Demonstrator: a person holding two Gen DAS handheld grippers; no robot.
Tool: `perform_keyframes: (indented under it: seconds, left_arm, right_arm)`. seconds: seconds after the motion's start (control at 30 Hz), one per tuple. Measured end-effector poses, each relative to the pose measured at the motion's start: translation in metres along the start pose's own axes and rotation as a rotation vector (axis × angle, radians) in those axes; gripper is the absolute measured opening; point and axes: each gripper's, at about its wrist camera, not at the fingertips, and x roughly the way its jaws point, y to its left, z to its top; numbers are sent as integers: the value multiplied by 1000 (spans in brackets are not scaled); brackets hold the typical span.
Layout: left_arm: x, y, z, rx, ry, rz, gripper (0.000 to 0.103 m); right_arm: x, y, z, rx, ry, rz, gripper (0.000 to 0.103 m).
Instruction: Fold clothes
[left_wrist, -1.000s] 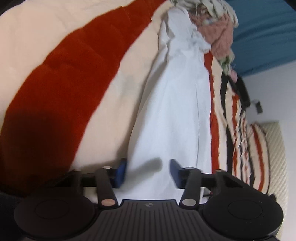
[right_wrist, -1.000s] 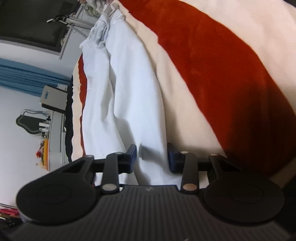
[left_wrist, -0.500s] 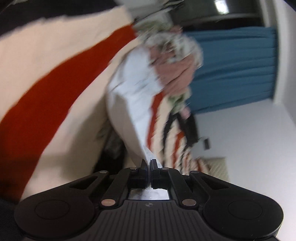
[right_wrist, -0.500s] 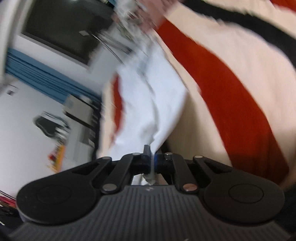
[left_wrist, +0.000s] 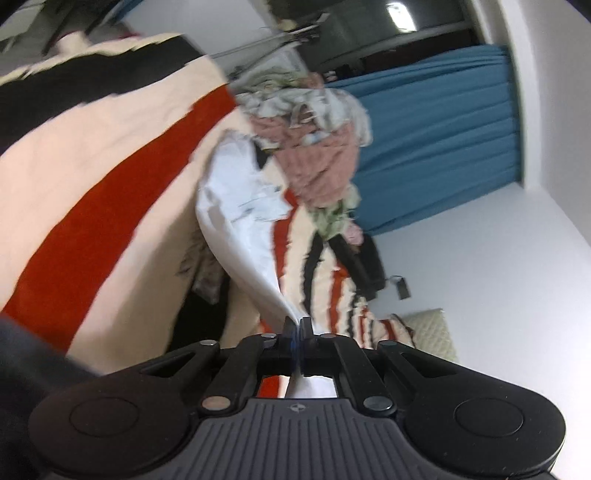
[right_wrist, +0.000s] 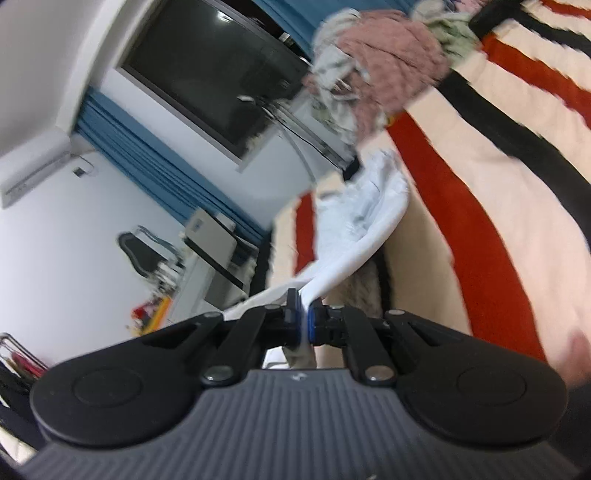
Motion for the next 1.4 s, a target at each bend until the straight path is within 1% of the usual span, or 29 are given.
perform_keyframes:
  seconds: [0.03,0.1,0.17,0.23,0.33,0.43,0.5,0.67,0.7,0.77,0.83,0.9,0.97,1.03,1.1,1.17,1.2,1.23,1.27,1.3,1.33,1.37,1.4]
  left_arm:
    - [-1,6,-5,-7,5,14,1]
    - [15,18,4,-21,14,50,1]
    - [47,22,22,-35,24,65,1]
    - [73,21,42,-34,13,89,1]
    - [114,11,74,8,-38,122,1]
    - [149,-2,103,82,-82,147,1]
    - [170,-8,115,139,-125,164,0]
    - [227,-3,138,266,-214,204,0]
    - [237,2,142,283,-227,209,0]
    - [260,15,152,286,-239,200,0]
    - [282,29,163,279,-239,191,0]
    - [303,40,171,294,-241,199,0]
    - [321,45,173,326,-233,229,0]
    - [333,50,172,354,-229,275,0]
    - [344,51,170,410,-218,318,1]
    - [349,50,167,435,-195,337,3]
    - [349,49,166,436,-186,350,8]
    - [348,49,166,438,-178,362,12]
    - [345,46,164,451,-175,373,24]
    - [342,43,162,469,-176,379,41]
    - [337,40,159,489,-182,384,50]
    - [333,36,157,504,-186,392,66]
    - [329,33,154,521,-185,400,71]
  right_arm:
    - [4,-10,-5,34,19,-19,7]
    - [23,-23,-4,81,39,-51,7]
    - [48,-31,6,110,39,-73,7]
    - [73,-34,20,141,38,-82,7]
    - [108,-37,45,155,15,-105,7]
    - [143,-43,69,168,-9,-132,7]
    - [170,-49,84,166,-14,-157,7]
    - [232,-72,109,171,-12,-142,7]
    - [243,-80,112,171,-10,-132,7]
    - [265,-96,119,172,-7,-110,7]
    - [284,-113,123,179,-5,-100,7]
    - [300,-127,126,178,3,-97,7]
    - [314,-136,128,167,20,-104,7]
    - [327,-146,130,155,37,-111,8]
    - [333,-143,131,102,51,-110,10]
    - [337,-136,130,20,65,-118,17]
    - [337,-131,129,-21,68,-114,34]
    - [335,-125,127,-46,64,-101,57]
    - [333,-119,126,-67,59,-86,67]
    - [328,-112,122,-100,45,-85,84]
    - [321,-103,119,-135,28,-87,90]
    - [315,-95,115,-170,11,-89,89]
    - [308,-87,111,-206,-5,-91,88]
